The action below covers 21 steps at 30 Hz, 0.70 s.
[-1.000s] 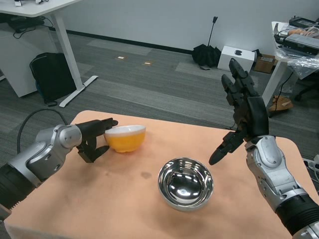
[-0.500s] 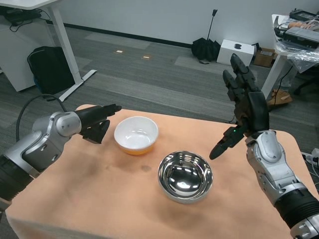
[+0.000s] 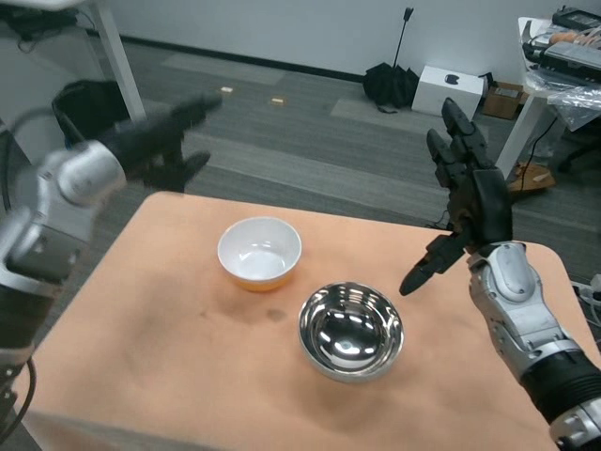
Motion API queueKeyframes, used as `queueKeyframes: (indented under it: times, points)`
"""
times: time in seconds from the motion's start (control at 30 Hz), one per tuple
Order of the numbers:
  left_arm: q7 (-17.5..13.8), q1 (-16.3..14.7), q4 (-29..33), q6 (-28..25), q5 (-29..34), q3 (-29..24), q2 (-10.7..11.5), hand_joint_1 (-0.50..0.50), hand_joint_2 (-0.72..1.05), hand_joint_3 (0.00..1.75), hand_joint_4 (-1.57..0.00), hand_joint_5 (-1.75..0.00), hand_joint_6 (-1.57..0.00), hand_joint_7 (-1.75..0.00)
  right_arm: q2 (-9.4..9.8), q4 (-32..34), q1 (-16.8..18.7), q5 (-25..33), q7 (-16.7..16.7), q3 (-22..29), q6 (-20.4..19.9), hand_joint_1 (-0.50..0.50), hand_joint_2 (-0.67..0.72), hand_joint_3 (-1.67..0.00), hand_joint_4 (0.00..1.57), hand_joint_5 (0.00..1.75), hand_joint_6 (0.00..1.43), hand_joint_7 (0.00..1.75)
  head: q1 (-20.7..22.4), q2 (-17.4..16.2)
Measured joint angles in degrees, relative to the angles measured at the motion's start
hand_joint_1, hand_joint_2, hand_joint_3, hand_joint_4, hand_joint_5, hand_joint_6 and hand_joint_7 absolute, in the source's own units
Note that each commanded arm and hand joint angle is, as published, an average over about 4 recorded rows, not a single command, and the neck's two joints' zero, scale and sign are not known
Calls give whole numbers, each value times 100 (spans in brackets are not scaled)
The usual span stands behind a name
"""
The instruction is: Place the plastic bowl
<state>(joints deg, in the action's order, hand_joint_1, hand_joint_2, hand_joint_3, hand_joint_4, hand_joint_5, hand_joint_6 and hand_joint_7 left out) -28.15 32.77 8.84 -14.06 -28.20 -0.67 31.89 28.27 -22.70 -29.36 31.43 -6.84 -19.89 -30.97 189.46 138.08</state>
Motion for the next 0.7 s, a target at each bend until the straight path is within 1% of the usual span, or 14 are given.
queueKeyframes:
  times: [0.07,0.13,0.2,0.27,0.33,0.4,0.43,0.47,0.57,0.63,0.7]
  points:
    - [201,-5,115,519,268,-441,-212,-50,25,26,-47,-175,0,-10,-4,-3,-6,1,0,1,-1,-46,72,0,0,0,0,0,30,58]
    - [454,-21,117,881,720,-720,-308,-50,7,26,-32,-169,0,-3,-6,-9,-13,2,0,1,-1,-46,72,0,0,0,0,0,32,112]
    - [747,-42,83,1181,1342,-899,-385,-50,7,26,-13,-139,0,0,-6,-12,-15,2,0,2,-1,-46,72,0,0,0,0,0,25,155]
    - [1124,-104,-24,1583,2252,-1017,-476,-50,3,26,-4,-87,0,0,-7,-12,-16,0,0,2,0,-46,72,0,0,0,0,0,19,183]
    - [1527,-229,-219,2088,3185,-1114,-605,-50,-2,26,0,-62,0,0,-7,-16,-18,1,0,5,0,-46,72,0,0,0,0,0,27,208]
    - [1825,-371,-449,2481,3874,-1180,-746,-50,-2,26,0,-62,0,0,-6,-36,-25,6,-1,10,0,-46,72,0,0,0,0,0,43,231]
    - [1912,-427,-547,2605,4105,-1194,-803,-50,-2,26,0,-62,0,0,-6,-50,-29,9,-1,13,0,-46,72,0,0,0,0,0,50,245]
    - [1930,-457,-612,2647,4218,-1189,-848,-50,-2,26,0,-59,0,0,-5,-63,-32,11,-1,14,0,-46,72,0,0,0,0,0,52,257]
    - [1938,-504,-709,2720,4348,-1161,-946,-50,-2,26,0,-46,0,0,-5,-84,-38,11,-1,14,0,-46,72,0,0,0,0,0,45,285]
    - [1936,-510,-716,2755,4361,-1156,-972,-50,-2,26,0,-41,0,0,-5,-85,-39,11,-1,14,0,-46,72,0,0,0,0,0,15,303]
    - [1932,-528,-717,2784,4414,-1169,-1004,-50,-2,26,0,-31,0,0,-6,-84,-40,11,-1,14,0,-46,72,0,0,0,0,0,-51,339]
